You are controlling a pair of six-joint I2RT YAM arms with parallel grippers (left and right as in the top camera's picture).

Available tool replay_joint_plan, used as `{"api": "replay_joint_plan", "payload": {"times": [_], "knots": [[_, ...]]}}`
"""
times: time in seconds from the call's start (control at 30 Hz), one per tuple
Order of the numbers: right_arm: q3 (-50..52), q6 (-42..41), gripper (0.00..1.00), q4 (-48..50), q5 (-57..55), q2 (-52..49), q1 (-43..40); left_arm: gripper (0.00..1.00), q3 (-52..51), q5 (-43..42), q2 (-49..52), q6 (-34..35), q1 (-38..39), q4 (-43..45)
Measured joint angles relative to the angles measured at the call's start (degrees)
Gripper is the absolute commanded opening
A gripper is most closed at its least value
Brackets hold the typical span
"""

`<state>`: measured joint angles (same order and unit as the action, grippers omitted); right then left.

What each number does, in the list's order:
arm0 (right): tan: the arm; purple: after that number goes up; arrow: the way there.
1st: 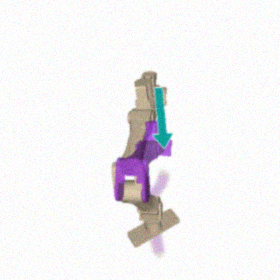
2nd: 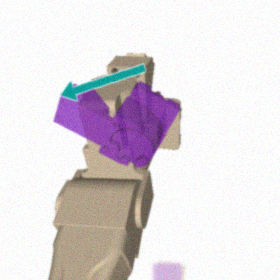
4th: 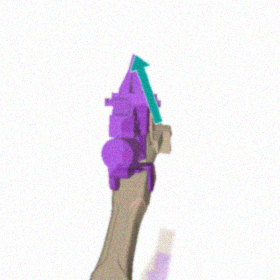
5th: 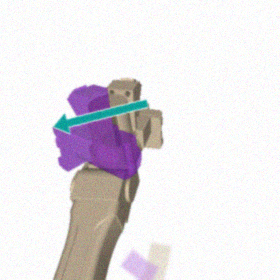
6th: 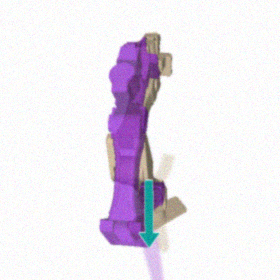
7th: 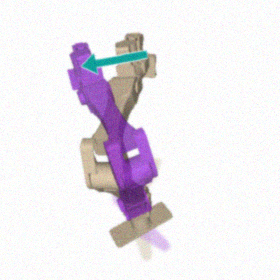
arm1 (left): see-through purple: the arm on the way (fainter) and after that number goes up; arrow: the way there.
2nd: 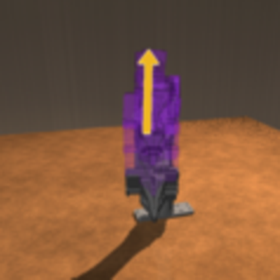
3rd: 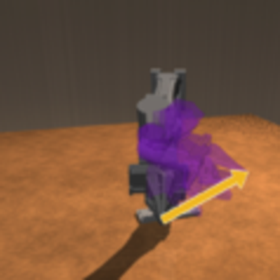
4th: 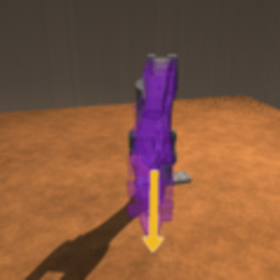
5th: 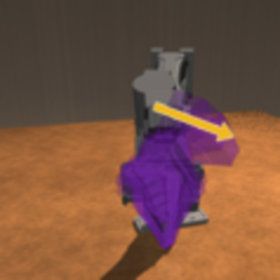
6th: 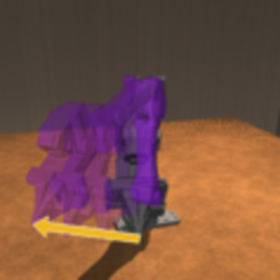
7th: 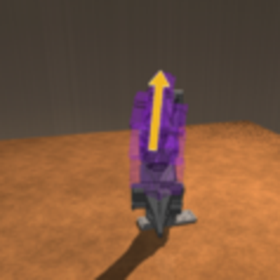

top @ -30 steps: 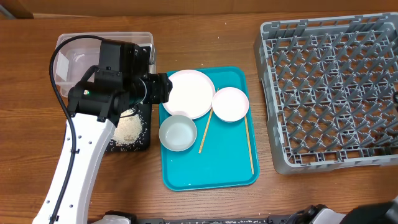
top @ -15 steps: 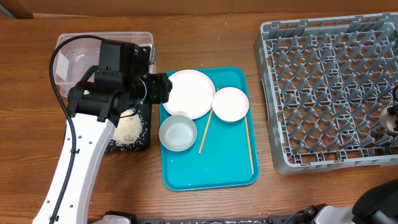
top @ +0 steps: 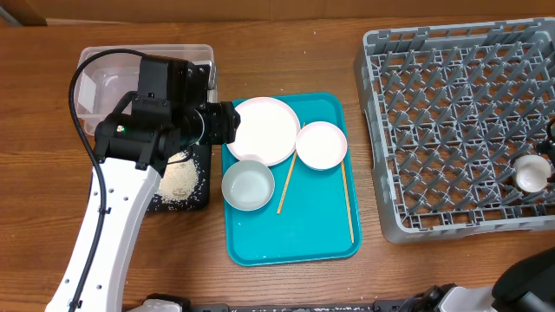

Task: Sort waste into correct bins and load items into the dishwasher
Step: 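Carry the white paper cup with the right gripper over the dish rack, then lower the cup into the rack's right side and open the right gripper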

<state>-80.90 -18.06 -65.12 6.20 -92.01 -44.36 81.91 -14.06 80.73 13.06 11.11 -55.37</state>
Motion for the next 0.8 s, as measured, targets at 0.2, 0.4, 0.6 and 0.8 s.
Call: {"api": "replay_joint_plan", "payload": {"times": [0.2,0.4,0.6,0.8], "knots": [[0.0,0.6,0.89,0.8,5.5,-0.2,0.0,0.67,0.0,0.0,0.0,0.0,0.0,-0.8],[0.0,3.4,0.69,0.5,12.3,-0.2,1.0,0.67,0.0,0.3,0.0,0.0,0.0,-2.4],[0.0,3.1,0.15,-5.2,8.0,-0.2,2.1,0.67,0.0,0.5,0.0,0.0,0.0,-2.8],[0.0,1.3,0.10,-5.4,2.3,-0.3,2.0,0.67,0.0,0.7,0.0,0.0,0.0,-2.8]]}}
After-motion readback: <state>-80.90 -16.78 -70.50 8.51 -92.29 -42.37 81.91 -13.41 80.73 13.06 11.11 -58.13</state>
